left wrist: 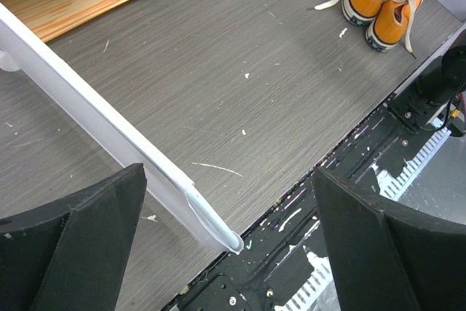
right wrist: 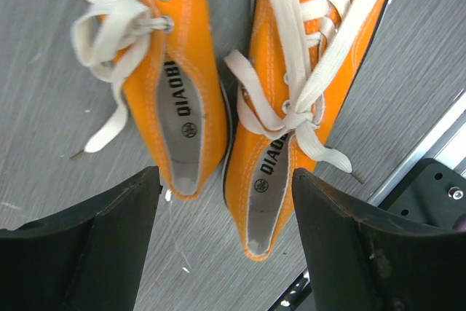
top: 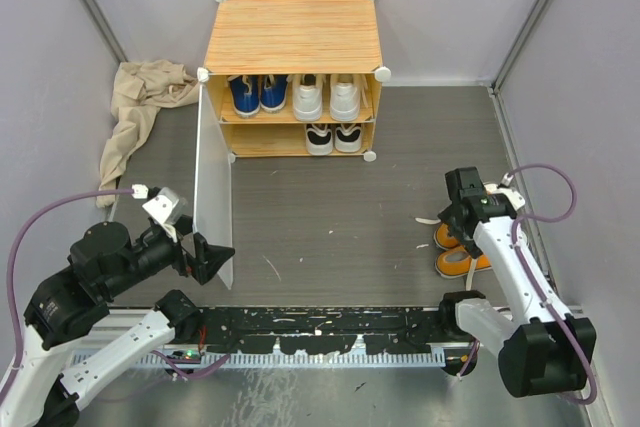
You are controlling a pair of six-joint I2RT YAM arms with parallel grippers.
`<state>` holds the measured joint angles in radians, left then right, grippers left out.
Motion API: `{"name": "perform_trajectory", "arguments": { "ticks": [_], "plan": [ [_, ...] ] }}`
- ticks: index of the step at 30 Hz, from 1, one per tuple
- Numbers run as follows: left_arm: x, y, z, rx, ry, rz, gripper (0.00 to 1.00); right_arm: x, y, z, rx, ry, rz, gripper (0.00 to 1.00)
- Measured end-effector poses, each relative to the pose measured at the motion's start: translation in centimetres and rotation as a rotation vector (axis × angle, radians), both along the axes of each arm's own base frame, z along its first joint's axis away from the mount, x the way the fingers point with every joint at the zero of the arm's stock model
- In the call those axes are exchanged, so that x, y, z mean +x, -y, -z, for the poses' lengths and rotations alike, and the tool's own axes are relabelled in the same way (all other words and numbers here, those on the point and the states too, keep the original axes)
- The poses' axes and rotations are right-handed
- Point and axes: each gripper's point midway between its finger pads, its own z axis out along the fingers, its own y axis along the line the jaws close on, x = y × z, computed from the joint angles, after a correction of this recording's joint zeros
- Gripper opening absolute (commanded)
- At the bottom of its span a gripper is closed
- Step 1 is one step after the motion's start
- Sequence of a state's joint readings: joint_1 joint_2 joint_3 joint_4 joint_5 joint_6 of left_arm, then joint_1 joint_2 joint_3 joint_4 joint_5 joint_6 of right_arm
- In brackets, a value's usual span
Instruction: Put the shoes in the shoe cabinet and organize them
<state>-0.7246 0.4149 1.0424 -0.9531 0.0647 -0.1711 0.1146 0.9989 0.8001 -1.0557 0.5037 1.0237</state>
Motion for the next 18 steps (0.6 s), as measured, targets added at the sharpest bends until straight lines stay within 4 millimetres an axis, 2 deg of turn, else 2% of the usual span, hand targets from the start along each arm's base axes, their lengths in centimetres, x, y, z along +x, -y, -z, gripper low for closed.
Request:
{"name": "perform_trajectory", "arguments": {
  "ticks": [5, 8, 10, 14, 15, 16, 18],
  "plan": [
    [0.0, 0.0, 0.0, 0.000, 0.000, -0.001, 0.98, -1.4, 0.6, 3.5, 0.078, -0.050, 0.074, 0.71],
    [0.1, -0.1, 0.0, 0.002, 0.001, -0.005, 0.98, -1.9, 0.9, 5.7, 0.127, -0.068, 0.111, 0.64],
    [0.1, -0.1, 0.0, 0.002, 0.001, -0.008, 0.98, -1.5, 1.1, 6.3, 0.140, -0.069, 0.112, 0.52],
    [0.2, -0.2, 0.0, 0.003, 0.002, -0.018, 0.98, -1.0, 1.3, 7.1, 0.144, -0.081, 0.078, 0.05],
    [0.2, -0.3, 0.0, 0.003, 0.001, -0.021, 0.98, -1.1, 1.3, 7.1, 0.145, -0.087, 0.061, 0.02],
    [0.2, -0.4, 0.0, 0.003, 0.002, -0.026, 0.98, -0.3, 1.0, 7.1, 0.162, -0.052, 0.040, 0.01],
    [0.2, -0.5, 0.1, 0.004, 0.002, -0.033, 0.98, -0.1, 0.8, 7.1, 0.167, -0.027, 0.012, 0.01]
  ]
}}
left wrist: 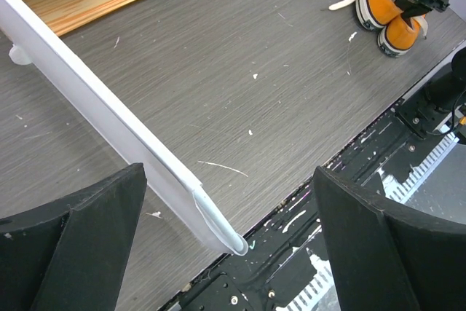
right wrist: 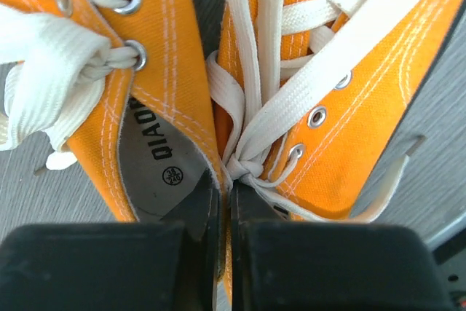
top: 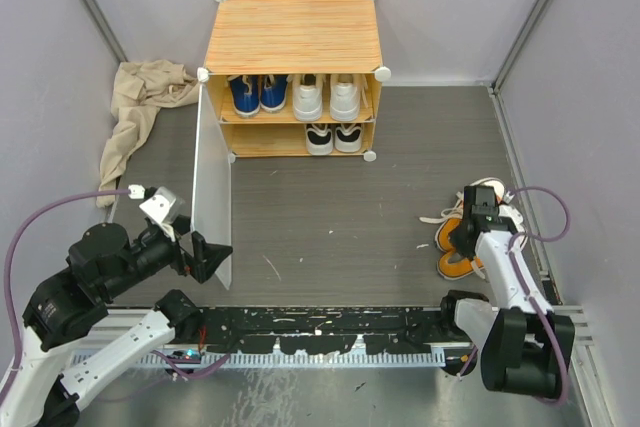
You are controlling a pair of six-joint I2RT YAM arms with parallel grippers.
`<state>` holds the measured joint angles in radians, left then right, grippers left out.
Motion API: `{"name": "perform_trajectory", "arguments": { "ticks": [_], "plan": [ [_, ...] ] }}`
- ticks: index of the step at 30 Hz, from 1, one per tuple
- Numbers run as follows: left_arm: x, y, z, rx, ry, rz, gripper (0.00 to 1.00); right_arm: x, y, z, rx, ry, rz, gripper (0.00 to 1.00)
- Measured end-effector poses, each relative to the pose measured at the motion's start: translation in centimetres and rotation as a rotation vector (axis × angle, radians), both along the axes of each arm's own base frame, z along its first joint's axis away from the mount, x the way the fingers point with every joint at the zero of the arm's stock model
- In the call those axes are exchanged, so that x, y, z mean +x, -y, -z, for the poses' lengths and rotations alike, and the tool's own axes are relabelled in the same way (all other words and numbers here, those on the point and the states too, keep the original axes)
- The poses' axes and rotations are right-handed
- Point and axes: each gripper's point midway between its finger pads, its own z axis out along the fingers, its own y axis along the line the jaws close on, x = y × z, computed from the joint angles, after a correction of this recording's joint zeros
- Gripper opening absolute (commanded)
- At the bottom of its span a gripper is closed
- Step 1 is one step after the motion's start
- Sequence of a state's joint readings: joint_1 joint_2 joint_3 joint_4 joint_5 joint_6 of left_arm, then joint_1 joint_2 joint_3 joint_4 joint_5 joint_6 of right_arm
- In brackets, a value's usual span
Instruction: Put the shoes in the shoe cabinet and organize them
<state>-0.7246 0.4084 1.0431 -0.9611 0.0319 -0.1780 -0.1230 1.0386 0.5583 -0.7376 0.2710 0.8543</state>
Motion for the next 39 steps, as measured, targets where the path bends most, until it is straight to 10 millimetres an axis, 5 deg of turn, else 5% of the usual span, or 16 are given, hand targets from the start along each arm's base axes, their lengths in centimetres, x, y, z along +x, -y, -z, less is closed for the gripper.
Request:
{"name": "perform_trajectory", "arguments": {
  "ticks": [5, 8, 19, 28, 35, 39],
  "plan": [
    [0.0, -0.1, -0.1, -0.010, -0.008, -0.010, 0.98, 0.1, -0.7, -0.2, -0.003, 0.116, -0.080, 0.01],
    [0.1, -0.1, -0.1, -0.009, -0.008, -0.015, 0.98, 0.5, -3.1, -0.3, 0.024, 0.144, -0.188, 0.01],
    [0.2, -0.4, -0.8, -0.020, 0.008, -0.034, 0.98, -1.6, -19.7, -2.6, 0.085, 0.123, -0.878, 0.01],
    [0.3, -1.1, -0.5, -0.017, 0.000, -0.075, 0.98, 1.2, -34.8, -3.6, -0.005, 0.210, -1.254, 0.02],
    [0.1, -1.4, -0.3, -0.017, -0.012, -0.084, 0.98, 6.5, -41.0, -1.4, -0.087, 0.240, -1.310, 0.65],
    [-0.2, -1.7, -0.2, -0.022, -0.012, -0.088, 0.98, 7.4, -42.5, -2.7, -0.068, 0.286, -1.318, 0.75]
  ]
}}
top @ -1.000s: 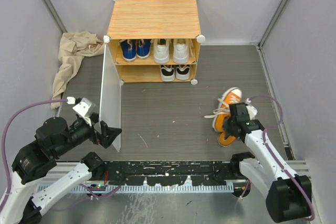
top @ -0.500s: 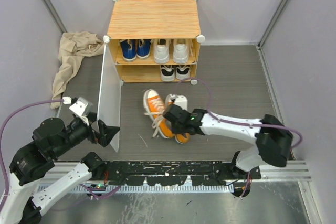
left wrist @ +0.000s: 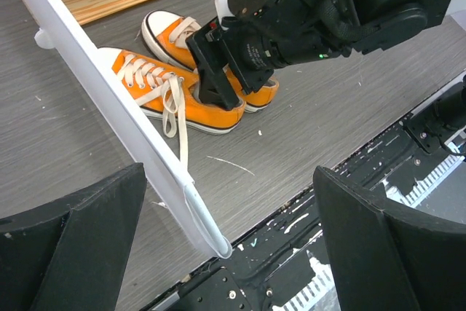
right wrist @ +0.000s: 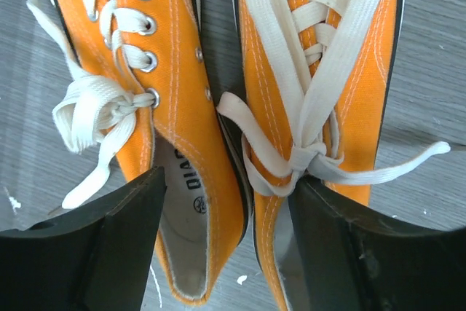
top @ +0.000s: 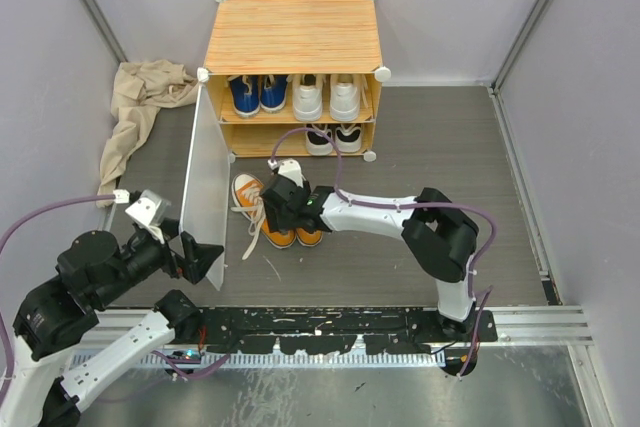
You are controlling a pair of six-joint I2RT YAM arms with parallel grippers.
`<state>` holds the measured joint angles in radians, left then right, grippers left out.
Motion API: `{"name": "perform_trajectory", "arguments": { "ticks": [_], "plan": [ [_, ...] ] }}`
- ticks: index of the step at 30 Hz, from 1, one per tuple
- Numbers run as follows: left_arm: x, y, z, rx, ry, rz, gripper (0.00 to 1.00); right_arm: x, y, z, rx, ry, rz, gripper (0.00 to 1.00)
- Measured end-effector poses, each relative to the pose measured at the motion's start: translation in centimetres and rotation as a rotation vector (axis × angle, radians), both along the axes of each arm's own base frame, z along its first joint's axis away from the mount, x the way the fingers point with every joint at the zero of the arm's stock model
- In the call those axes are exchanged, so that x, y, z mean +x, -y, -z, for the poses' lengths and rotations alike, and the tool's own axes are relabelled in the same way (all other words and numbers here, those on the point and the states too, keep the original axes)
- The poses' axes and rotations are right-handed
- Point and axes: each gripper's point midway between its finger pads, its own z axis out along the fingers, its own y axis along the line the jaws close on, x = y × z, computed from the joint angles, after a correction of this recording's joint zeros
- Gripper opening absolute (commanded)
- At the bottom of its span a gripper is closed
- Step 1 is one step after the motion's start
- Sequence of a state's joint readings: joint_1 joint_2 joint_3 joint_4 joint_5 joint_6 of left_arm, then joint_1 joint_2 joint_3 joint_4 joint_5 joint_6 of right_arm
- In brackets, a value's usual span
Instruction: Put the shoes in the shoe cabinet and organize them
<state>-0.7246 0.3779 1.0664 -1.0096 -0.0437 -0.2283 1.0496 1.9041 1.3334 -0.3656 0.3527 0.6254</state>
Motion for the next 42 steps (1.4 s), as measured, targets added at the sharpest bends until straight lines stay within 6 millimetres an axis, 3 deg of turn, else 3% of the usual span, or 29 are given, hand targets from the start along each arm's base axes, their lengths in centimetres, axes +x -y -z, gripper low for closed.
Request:
{"name": "perform_trajectory", "arguments": {
  "ticks": [11, 17, 24, 26, 28, 30, 31, 42],
  "plan": [
    [-0.2, -0.4, 0.0, -0.005, 0.008, -0.013, 0.98, -1.8, 0.7, -4.3, 0.090, -0.015, -0.035, 0.72],
    [-0.2, -0.4, 0.0, -0.016, 0.002, -0.016, 0.98, -3.5, 2.6, -1.4, 0.065, -0.088, 0.000, 0.70],
    [-0.2, -0.4, 0.0, -0.019, 0.000, -0.017, 0.98, -2.9, 1.4, -0.1, 0.108, -0.087, 0.026, 0.67],
    [-0.2, -0.4, 0.0, -0.019, 0.000, -0.017, 0.98, -2.7, 1.0, 0.5, 0.112, -0.087, 0.029, 0.60],
    [-0.2, -0.4, 0.0, -0.019, 0.000, -0.017, 0.98, -2.4, 0.5, 1.2, 0.114, -0.084, 0.030, 0.31],
    [-0.2, -0.4, 0.0, -0.019, 0.000, -0.017, 0.98, -2.2, 0.6, 2.1, 0.097, -0.082, 0.037, 0.17],
    [-0.2, -0.4, 0.0, -0.019, 0.000, -0.017, 0.98, -2.1, 0.7, 2.3, 0.093, -0.079, 0.048, 0.03],
    [-0.3, -0.4, 0.1, -0.015, -0.005, -0.018, 0.98, -0.8, 1.8, 0.8, -0.006, -0.013, 0.043, 0.01]
  ]
}}
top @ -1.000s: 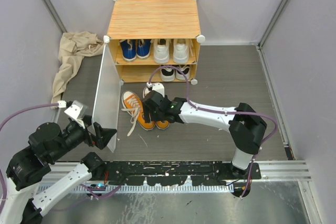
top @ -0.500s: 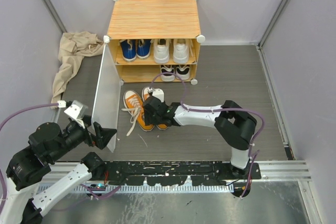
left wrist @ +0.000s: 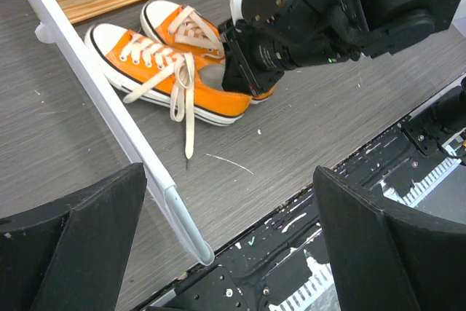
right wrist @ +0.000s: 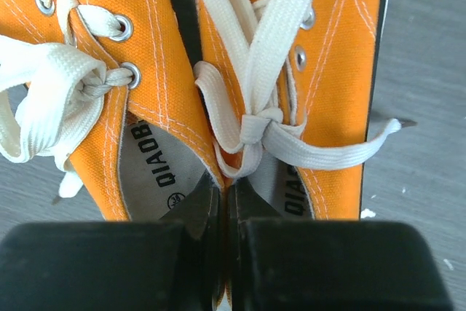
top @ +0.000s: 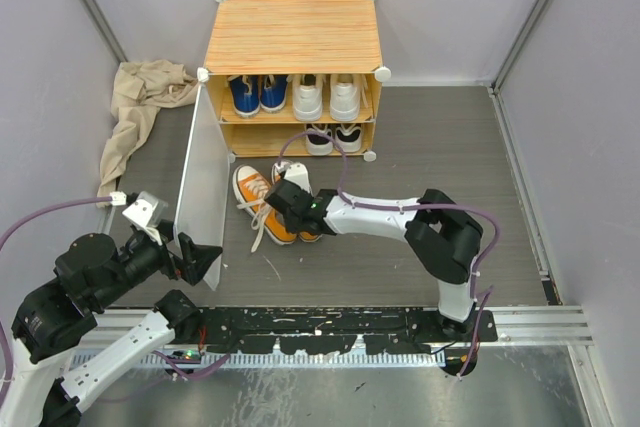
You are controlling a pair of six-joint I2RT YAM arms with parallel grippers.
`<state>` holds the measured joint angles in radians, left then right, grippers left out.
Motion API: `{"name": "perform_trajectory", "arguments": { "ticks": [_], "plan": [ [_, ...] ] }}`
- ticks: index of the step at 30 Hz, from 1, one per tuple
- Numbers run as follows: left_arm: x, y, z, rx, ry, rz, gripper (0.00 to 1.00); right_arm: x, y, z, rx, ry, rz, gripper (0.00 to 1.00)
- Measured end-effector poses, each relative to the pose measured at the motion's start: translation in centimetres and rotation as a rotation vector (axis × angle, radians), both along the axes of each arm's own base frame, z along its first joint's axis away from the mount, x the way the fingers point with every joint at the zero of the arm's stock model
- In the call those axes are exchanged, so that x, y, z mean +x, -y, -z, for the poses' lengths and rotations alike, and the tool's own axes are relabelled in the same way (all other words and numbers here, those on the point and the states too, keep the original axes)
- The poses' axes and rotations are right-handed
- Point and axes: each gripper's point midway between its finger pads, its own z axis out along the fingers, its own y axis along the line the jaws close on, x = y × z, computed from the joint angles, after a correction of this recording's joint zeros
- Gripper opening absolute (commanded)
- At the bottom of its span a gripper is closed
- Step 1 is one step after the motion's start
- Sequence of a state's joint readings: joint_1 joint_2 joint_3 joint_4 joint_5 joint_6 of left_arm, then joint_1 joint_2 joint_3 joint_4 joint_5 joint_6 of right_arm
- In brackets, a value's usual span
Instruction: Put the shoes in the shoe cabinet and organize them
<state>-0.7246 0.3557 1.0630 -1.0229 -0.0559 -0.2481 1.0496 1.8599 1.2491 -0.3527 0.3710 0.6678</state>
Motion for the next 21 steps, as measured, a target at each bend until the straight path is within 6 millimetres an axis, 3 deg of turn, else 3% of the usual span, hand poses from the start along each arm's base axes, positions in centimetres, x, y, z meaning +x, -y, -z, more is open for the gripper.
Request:
{"name": "perform_trajectory", "arguments": {
  "ticks": [3, 7, 14, 18, 21],
  "plan": [
    [0.0, 0.0, 0.0, -0.001, 0.000, 0.000, 0.98, 1.7, -0.5, -1.2, -0.010, 0.024, 0.008, 0.01],
    [0.0, 0.0, 0.0, -0.002, -0.002, -0.001, 0.98, 5.7, -1.5, -2.3, 0.029, 0.062, 0.051, 0.01],
    [0.0, 0.1, 0.1, 0.002, -0.007, -0.001, 0.98, 11.5, -1.8, -1.1, 0.036, 0.079, 0.120, 0.01],
    [0.1, 0.1, 0.2, 0.005, -0.014, -0.001, 0.98, 13.7, -2.3, -0.4, 0.042, 0.065, 0.133, 0.01],
    [0.1, 0.1, 0.2, 0.004, -0.017, -0.002, 0.98, 14.8, -3.9, -1.2, 0.082, 0.072, 0.123, 0.01]
  ]
}}
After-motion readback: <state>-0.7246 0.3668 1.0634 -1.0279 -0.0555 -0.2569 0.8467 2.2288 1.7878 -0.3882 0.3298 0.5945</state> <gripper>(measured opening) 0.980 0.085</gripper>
